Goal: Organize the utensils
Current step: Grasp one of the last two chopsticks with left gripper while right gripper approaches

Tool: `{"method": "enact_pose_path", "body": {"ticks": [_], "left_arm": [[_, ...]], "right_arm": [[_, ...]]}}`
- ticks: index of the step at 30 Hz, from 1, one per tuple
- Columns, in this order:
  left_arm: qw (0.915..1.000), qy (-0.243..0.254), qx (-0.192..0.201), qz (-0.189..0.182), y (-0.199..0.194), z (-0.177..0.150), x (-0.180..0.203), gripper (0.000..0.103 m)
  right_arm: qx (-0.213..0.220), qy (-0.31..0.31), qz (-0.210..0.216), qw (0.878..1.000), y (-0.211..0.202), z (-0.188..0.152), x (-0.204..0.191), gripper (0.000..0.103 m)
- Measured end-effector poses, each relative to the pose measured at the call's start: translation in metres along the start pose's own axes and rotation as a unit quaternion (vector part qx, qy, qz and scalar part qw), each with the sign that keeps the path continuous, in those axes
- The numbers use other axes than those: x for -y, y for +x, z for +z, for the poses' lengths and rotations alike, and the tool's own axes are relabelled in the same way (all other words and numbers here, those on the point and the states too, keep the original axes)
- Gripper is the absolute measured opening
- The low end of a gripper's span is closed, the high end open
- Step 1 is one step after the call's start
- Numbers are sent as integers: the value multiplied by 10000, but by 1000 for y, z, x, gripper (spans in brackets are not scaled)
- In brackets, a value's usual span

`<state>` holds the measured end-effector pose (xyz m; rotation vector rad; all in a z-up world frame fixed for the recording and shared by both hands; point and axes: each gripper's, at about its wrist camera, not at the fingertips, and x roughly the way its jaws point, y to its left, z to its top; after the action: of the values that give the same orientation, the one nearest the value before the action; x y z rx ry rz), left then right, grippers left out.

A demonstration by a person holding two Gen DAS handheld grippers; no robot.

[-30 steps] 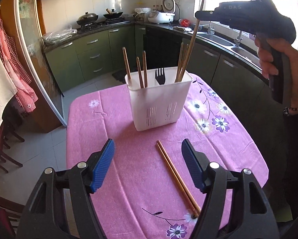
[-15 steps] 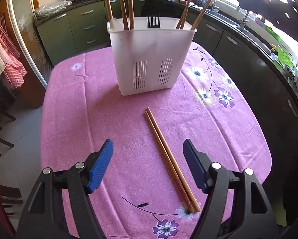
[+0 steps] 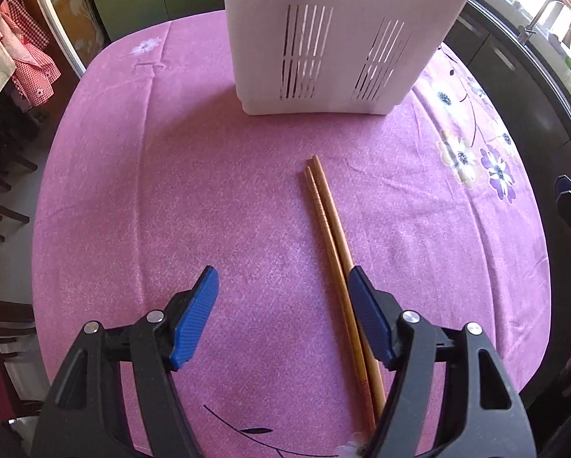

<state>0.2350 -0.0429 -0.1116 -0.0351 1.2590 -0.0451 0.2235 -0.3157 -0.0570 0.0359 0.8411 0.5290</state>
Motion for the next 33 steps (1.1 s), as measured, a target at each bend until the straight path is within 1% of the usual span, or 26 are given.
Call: {"method": "enact_pose_path", "body": {"ticks": [3, 9, 10, 13, 18, 24, 25, 29, 30, 31, 33], "left_arm": [[10000, 0, 5, 37, 1, 3, 5, 66], [9998, 46, -89, 191, 10, 9, 14, 65], [9997, 28, -110, 200, 13, 10, 15, 65], [9997, -27, -136, 192, 15, 12, 14, 65], [9995, -57, -208, 234, 21, 16, 11, 60], [9994, -38, -222, 279, 27, 17, 12, 58], [9994, -12, -203, 291, 27, 17, 13, 57], [9995, 40, -175, 274, 25, 16, 24, 39], [9995, 40, -181, 270, 25, 16, 25, 36], [9995, 45, -190, 267, 24, 15, 25, 35], [9994, 41, -220, 250, 22, 13, 25, 28]], "right_arm": [[-3, 51, 62, 10000, -1, -4, 4, 36], [0, 151, 151, 9998, -3, 2, 8, 36], [-10, 164, 162, 9997, -3, 2, 9, 38], [-29, 226, 190, 9996, -3, 0, 13, 38], [-46, 282, 230, 9993, -3, -1, 16, 38], [-63, 279, 256, 9993, -3, -1, 15, 38], [-62, 268, 257, 9993, -3, -1, 14, 38], [-62, 249, 274, 9993, -3, -1, 12, 41], [-69, 246, 275, 9993, -3, -1, 12, 41], [-72, 255, 275, 9993, -2, -1, 13, 41], [-77, 271, 285, 9992, -2, -2, 13, 41]]}}
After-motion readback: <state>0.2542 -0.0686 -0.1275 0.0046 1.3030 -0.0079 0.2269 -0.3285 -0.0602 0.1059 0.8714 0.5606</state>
